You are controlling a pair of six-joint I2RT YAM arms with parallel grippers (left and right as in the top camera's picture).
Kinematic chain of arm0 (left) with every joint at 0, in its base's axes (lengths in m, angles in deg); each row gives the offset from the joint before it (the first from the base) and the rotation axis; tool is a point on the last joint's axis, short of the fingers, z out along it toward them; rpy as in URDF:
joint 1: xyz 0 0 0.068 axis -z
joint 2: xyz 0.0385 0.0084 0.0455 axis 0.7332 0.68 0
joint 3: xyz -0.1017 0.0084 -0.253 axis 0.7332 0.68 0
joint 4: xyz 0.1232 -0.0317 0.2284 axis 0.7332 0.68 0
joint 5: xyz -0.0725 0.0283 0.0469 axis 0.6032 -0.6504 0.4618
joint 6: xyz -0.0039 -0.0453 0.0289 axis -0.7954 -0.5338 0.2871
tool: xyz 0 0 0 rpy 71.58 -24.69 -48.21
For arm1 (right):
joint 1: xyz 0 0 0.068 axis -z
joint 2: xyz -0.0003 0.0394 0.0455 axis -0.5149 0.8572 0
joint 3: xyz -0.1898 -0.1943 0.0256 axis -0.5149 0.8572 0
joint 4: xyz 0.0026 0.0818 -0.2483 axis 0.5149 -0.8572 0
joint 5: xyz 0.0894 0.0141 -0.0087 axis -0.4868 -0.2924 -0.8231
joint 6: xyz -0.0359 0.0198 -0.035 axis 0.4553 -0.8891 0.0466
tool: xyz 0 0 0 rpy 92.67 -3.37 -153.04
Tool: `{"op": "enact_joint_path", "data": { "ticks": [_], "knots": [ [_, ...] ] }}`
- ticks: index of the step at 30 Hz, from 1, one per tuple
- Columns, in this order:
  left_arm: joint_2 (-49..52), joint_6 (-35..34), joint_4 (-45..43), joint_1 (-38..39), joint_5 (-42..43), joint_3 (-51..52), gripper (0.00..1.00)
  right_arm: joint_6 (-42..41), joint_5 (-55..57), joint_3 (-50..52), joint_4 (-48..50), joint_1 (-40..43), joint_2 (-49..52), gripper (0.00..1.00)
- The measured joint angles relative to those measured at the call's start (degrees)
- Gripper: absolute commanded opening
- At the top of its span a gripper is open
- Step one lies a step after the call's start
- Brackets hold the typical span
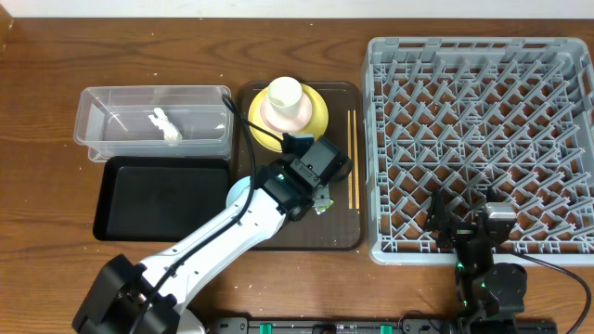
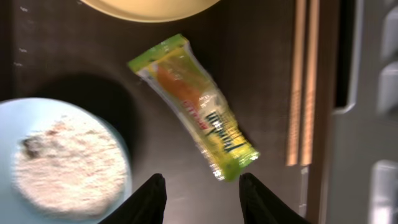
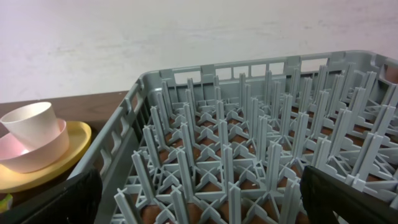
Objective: Sort waste into correct bins and load items into the dishwasher rack
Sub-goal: 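Reach the left gripper to the yellow-green snack wrapper and grasp it, then lift the wrapper with the left gripper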
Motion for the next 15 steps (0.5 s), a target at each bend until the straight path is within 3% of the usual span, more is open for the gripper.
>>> {"op": "enact_joint_path", "data": {
  "ticks": [6, 15],
  "knots": [
    [3.32, -5.09, -2.80, -0.02, 1.14, 0.00, 0.40, 0.00, 0.00, 0.00, 0.00, 0.00, 0.00, 0.99],
    [10.45, -7.32, -4.72, -0.02, 1.18, 0.00, 0.40, 0.00, 0.00, 0.00, -0.02, 0.00, 0.00, 0.99]
  ]
}}
